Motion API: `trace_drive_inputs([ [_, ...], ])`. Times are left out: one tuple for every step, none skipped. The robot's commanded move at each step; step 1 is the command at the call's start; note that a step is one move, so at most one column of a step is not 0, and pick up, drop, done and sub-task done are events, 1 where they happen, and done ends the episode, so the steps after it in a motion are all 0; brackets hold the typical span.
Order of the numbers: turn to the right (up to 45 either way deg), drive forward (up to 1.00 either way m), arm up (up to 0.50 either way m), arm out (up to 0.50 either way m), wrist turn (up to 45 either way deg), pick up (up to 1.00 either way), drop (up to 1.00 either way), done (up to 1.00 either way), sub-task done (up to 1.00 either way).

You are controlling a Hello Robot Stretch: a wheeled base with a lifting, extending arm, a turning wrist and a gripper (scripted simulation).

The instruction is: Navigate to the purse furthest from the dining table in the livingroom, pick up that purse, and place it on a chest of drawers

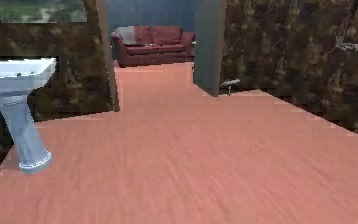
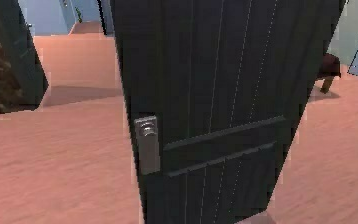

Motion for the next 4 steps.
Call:
trace_drive_inputs([
  [33.0,0.0,0.0,0.0,0.0,0.0,0.0,0.0,0.0],
  [0.0,0.95,0.0,0.0,0.0,0.0,0.0,0.0,0.0],
  [39.0,0.0,0.0,0.0,0.0,0.0,0.0,0.0,0.0],
  [0.0,1.0,0.0,0.0,0.0,0.0,0.0,0.0,0.0],
])
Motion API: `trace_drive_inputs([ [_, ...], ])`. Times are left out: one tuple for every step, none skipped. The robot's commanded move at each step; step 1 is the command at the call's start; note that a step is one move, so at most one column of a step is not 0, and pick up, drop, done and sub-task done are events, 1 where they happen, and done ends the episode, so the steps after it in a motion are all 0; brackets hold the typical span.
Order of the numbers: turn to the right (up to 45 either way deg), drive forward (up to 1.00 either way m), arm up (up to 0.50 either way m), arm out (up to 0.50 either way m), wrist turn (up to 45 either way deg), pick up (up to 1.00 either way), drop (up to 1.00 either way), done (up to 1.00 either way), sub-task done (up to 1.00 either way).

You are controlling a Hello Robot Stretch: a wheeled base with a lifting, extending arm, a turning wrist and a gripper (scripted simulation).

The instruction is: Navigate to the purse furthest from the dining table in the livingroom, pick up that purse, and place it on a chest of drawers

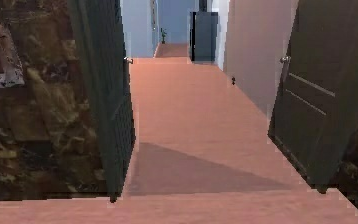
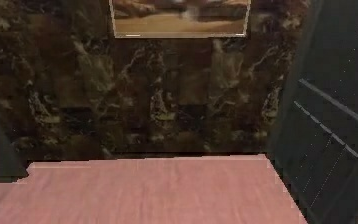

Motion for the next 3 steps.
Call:
trace_drive_inputs([
  [3.0,0.0,0.0,0.0,0.0,0.0,0.0,0.0,0.0],
  [0.0,1.0,0.0,0.0,0.0,0.0,0.0,0.0,0.0],
  [27.0,0.0,0.0,0.0,0.0,0.0,0.0,0.0,0.0],
])
